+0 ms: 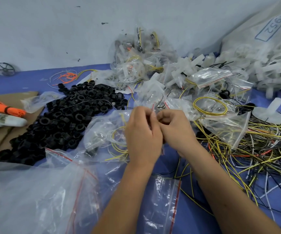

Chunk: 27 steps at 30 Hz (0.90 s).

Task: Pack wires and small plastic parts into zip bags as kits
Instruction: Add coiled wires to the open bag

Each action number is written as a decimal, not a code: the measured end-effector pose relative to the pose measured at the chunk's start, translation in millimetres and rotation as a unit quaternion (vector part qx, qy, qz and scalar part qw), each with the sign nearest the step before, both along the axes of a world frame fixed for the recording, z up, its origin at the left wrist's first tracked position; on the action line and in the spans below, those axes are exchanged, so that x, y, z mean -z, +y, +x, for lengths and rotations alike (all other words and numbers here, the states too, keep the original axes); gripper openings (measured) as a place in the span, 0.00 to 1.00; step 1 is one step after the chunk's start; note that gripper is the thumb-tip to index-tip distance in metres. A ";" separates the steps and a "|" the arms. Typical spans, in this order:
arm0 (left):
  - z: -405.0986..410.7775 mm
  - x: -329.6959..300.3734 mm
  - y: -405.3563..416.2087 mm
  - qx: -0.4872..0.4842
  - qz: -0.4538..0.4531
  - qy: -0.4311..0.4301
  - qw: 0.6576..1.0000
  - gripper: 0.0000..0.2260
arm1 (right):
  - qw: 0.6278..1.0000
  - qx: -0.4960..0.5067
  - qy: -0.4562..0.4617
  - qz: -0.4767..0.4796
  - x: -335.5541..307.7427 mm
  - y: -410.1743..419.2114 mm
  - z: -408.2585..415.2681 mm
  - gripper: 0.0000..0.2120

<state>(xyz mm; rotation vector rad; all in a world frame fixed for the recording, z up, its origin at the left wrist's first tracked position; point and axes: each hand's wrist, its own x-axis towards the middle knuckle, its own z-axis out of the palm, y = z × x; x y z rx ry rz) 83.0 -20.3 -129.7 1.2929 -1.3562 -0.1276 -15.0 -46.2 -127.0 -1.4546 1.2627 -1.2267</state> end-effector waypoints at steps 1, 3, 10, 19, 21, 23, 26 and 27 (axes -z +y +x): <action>-1.5 -0.6 1.6 0.004 -0.008 -0.013 1.000 0.04 | 1.000 -0.025 -0.009 -0.001 -0.7 1.2 0.9 0.05; -4.6 -1.6 4.2 0.009 -0.025 -0.029 0.999 0.03 | 0.997 -0.066 -0.034 0.002 -3.3 3.8 -0.1 0.03; -13.9 -2.3 13.5 0.080 -0.105 -0.034 0.991 0.02 | 0.982 -0.173 -0.070 -0.012 -8.9 16.1 0.9 0.17; -16.4 -1.2 15.6 0.095 -0.102 -0.022 0.990 0.03 | 0.995 -0.072 -0.058 -0.032 -6.2 21.4 14.4 0.22; -16.3 -1.9 15.3 0.090 -0.098 -0.016 0.991 0.04 | 0.993 -0.096 -0.066 -0.020 -9.4 17.8 9.7 0.22; -16.1 -2.3 14.7 0.091 -0.095 -0.013 0.991 0.04 | 0.984 -0.148 -0.096 0.007 -7.5 13.6 4.3 0.20; -15.3 -3.0 14.5 0.099 -0.098 -0.006 0.990 0.03 | 0.968 -0.219 -0.117 0.038 -6.4 16.4 0.7 0.12; -15.2 -3.5 14.6 0.101 -0.104 -0.002 0.989 0.03 | 0.958 -0.243 -0.141 0.059 -7.1 18.1 -0.3 0.11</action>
